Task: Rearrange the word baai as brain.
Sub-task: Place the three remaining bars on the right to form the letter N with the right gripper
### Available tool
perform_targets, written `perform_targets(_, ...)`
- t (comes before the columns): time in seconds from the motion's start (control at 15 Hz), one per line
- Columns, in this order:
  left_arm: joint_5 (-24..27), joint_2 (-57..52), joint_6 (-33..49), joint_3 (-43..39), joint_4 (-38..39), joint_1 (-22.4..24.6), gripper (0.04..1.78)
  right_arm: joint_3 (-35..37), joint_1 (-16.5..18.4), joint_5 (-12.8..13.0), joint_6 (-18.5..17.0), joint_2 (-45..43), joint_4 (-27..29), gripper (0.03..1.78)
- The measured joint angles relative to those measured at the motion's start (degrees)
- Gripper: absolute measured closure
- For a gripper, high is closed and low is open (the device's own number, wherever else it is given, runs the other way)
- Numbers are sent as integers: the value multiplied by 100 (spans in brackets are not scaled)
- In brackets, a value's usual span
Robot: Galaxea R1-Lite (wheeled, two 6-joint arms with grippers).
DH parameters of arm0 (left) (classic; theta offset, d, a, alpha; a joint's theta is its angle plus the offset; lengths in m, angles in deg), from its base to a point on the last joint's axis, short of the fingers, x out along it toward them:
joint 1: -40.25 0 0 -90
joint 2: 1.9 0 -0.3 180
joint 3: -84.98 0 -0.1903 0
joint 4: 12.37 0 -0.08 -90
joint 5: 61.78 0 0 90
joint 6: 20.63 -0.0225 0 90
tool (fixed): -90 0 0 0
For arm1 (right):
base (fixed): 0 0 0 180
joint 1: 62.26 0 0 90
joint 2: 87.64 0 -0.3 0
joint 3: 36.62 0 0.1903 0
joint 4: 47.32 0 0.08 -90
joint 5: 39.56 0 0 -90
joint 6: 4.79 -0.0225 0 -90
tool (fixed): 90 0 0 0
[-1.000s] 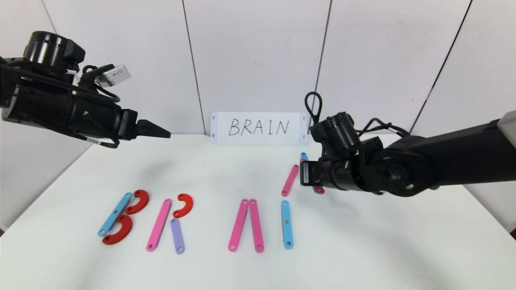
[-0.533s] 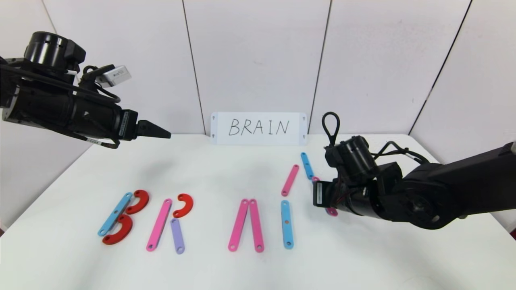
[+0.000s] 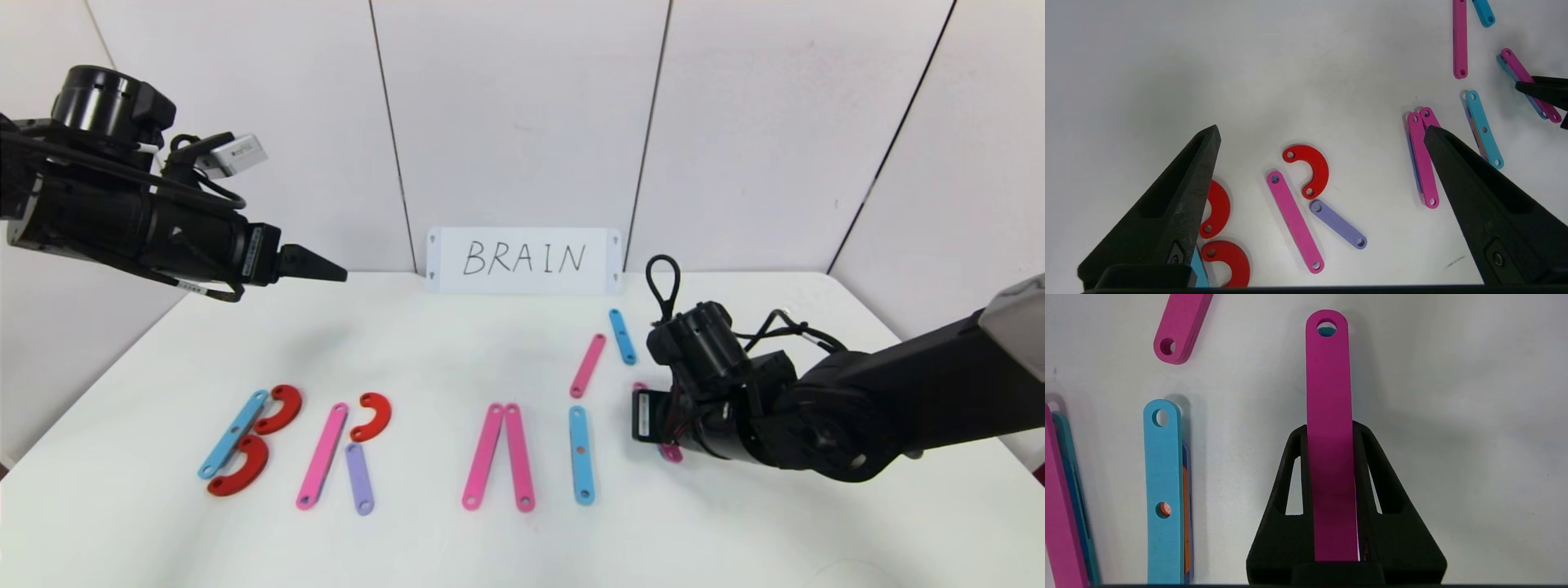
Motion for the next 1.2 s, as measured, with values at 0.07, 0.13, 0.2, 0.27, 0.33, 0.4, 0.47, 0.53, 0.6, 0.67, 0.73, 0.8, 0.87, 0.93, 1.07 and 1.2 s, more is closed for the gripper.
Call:
perform_targets(0.07,-2,0,2,0,-2,0,8,11,-2,6,-5,32,0,151)
perform_targets(0.13,-2,6,2,0,-2,0,8,13,-7,35,-11,55,-2,151)
perform_targets(0.2,0,9,2,0,-2,0,8,20,-13,61,-13,66,0,150)
perform_targets(0.27,0,9,0,0,-2,0,8,33,-21,59,-16,62,2,146)
perform_targets(0.33,-2,13,2,0,-2,0,8,44,-32,59,-16,52,11,142)
perform_targets(0.4,0,15,0,0,-2,0,8,55,-44,59,-21,44,24,134)
perform_targets(0.47,0,17,2,0,-2,0,8,68,-54,55,-29,43,28,123)
perform_targets(0.53,-2,17,2,0,0,0,8,89,-54,55,-33,43,26,110)
perform_targets(0.6,-2,20,0,0,0,0,8,107,-55,52,-38,35,28,92)
perform_targets(0.67,0,22,0,0,0,0,8,118,-57,52,-35,27,30,76)
perform_targets(0.73,0,24,0,0,0,0,8,129,-57,52,-35,18,28,58)
perform_targets(0.8,-2,28,0,0,-2,-2,8,129,-57,52,-30,-4,22,42)
perform_targets(0.87,-2,33,0,2,-2,-5,8,121,-57,48,-22,-32,20,32)
perform_targets(0.93,0,39,0,6,0,-9,8,83,-51,48,0,-76,15,21)
perform_targets(1.07,0,44,0,9,-2,-11,8,-57,-51,57,52,-135,37,9)
perform_targets(1.2,-5,44,2,9,-2,-17,8,-289,-49,69,78,-155,135,7)
